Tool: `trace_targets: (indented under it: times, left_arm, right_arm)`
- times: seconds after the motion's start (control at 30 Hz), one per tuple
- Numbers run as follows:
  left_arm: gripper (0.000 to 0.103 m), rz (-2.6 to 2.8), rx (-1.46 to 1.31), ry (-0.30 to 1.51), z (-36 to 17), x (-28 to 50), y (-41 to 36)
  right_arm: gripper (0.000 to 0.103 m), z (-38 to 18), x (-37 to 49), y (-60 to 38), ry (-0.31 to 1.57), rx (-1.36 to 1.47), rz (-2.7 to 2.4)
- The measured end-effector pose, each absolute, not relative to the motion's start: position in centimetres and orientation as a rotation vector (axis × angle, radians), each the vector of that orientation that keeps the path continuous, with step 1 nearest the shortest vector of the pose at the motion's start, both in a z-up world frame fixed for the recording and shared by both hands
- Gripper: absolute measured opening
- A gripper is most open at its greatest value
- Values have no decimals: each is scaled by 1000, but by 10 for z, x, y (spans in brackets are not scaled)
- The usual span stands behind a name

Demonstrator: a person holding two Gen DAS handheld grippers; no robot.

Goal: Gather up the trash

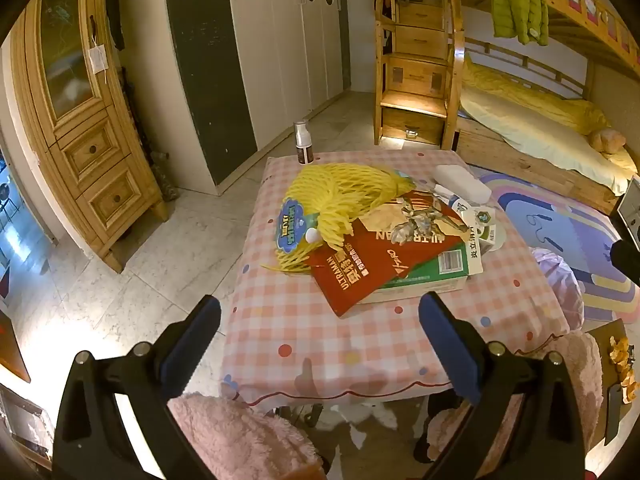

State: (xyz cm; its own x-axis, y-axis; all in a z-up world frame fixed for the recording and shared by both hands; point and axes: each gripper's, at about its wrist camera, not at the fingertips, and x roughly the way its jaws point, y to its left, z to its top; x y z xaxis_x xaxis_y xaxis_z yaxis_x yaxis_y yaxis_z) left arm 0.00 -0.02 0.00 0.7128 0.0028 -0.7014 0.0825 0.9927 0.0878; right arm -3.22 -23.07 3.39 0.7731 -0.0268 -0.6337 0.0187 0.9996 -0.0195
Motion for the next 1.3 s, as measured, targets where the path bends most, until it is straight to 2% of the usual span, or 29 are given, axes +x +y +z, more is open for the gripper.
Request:
trace_targets:
  times: [1.3]
  left_arm:
    - [96,-41,119,783,-6,0,4]
  right_arm:
    - [97,32,-35,-233,693,-7,-24]
